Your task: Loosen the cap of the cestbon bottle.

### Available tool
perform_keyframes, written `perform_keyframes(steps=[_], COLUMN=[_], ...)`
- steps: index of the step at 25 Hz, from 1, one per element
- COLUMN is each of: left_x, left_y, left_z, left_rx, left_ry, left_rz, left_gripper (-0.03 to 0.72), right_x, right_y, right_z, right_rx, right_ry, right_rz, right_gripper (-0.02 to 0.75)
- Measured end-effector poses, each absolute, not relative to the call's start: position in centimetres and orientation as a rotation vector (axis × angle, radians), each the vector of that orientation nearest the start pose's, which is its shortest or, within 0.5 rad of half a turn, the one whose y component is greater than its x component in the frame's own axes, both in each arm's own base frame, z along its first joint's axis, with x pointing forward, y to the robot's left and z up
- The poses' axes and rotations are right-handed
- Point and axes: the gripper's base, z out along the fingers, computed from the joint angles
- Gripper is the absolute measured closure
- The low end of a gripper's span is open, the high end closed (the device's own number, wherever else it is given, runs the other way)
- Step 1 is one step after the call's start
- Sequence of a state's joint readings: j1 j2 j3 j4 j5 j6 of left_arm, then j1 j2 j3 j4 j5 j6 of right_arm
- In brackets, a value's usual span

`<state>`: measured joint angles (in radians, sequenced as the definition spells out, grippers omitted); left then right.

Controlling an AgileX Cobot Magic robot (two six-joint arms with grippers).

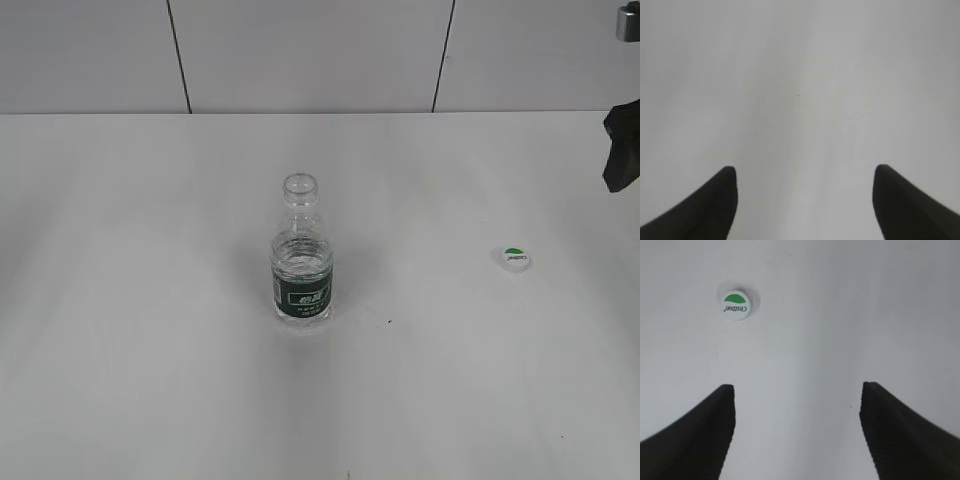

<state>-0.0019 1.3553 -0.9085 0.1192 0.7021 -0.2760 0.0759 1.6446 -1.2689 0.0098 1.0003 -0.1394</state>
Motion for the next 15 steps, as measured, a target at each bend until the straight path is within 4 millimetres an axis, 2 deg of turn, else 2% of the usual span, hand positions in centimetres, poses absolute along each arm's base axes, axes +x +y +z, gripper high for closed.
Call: perform_keyframes(steps=[9,12,15], left_x=[26.0,25.2,23.8], left_y=[0.5,0.6,0.6], left_z=[26.1,26.9,28.2], left_rx=[-0.189,-0.19,-0.192], left_ry=[2.644,2.645,2.635], left_rz=[0.037,0.044,0.053], left_gripper=[0.182,0.182,0.182], right_x=[32.8,32.3,31.5], right_y=[2.4,2.4,2.4], right_z=[26.3,26.5,27.6], right_rx=[-0.295,-0.293,-0.29], right_ry=[2.874,2.905,2.9], right_rz=[-0.001,0.011,0.017], right_gripper=[0.148,0.148,0.148])
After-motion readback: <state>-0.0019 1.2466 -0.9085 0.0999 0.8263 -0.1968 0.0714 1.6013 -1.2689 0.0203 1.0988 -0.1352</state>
